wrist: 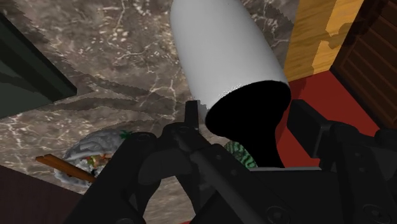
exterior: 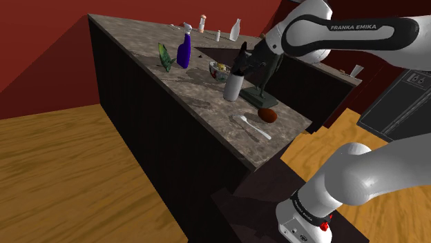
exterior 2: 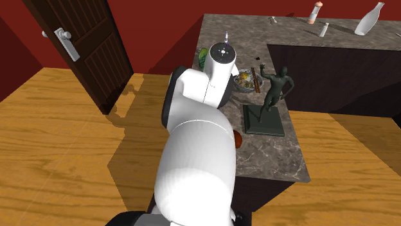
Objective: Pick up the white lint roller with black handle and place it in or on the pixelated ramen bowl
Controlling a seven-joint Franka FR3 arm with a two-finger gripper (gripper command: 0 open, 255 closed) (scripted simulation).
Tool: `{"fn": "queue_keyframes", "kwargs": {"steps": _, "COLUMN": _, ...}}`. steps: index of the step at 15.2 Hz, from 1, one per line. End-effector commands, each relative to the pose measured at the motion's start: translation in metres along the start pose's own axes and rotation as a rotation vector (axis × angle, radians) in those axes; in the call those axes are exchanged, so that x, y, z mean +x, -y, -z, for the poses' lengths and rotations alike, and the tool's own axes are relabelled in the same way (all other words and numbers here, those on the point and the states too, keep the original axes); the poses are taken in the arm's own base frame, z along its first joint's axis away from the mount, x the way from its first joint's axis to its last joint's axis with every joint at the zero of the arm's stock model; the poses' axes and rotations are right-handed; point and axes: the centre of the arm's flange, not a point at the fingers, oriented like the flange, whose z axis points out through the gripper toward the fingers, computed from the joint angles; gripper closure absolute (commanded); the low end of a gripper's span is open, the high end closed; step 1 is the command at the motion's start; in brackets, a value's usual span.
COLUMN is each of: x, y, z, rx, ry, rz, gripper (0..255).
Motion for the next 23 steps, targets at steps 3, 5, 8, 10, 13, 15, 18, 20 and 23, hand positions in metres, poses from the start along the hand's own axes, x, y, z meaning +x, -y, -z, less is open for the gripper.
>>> {"fn": "queue_keyframes", "kwargs": {"steps": 3, "x": 0.01, "y": 0.004, "z": 0.018, "rx": 0.0, "ry": 0.0, "rz": 0.0, "gripper": 255}}
{"fn": "queue_keyframes", "kwargs": {"steps": 5, "x": 0.015, "y": 0.007, "z": 0.027, "rx": 0.0, "ry": 0.0, "rz": 0.0, "gripper": 255}}
{"fn": "queue_keyframes", "kwargs": {"steps": 8, "x": 0.022, "y": 0.01, "z": 0.041, "rx": 0.0, "ry": 0.0, "rz": 0.0, "gripper": 255}}
{"fn": "queue_keyframes", "kwargs": {"steps": 10, "x": 0.027, "y": 0.012, "z": 0.05, "rx": 0.0, "ry": 0.0, "rz": 0.0, "gripper": 255}}
{"fn": "queue_keyframes", "kwargs": {"steps": 13, "x": 0.035, "y": 0.016, "z": 0.064, "rx": 0.0, "ry": 0.0, "rz": 0.0, "gripper": 255}}
{"fn": "queue_keyframes", "kwargs": {"steps": 15, "x": 0.039, "y": 0.018, "z": 0.073, "rx": 0.0, "ry": 0.0, "rz": 0.0, "gripper": 255}}
{"fn": "queue_keyframes", "kwargs": {"steps": 18, "x": 0.047, "y": 0.021, "z": 0.086, "rx": 0.0, "ry": 0.0, "rz": 0.0, "gripper": 255}}
{"fn": "queue_keyframes", "kwargs": {"steps": 20, "x": 0.051, "y": 0.023, "z": 0.094, "rx": 0.0, "ry": 0.0, "rz": 0.0, "gripper": 255}}
{"fn": "queue_keyframes", "kwargs": {"steps": 23, "x": 0.084, "y": 0.004, "z": 0.082, "rx": 0.0, "ry": 0.0, "rz": 0.0, "gripper": 255}}
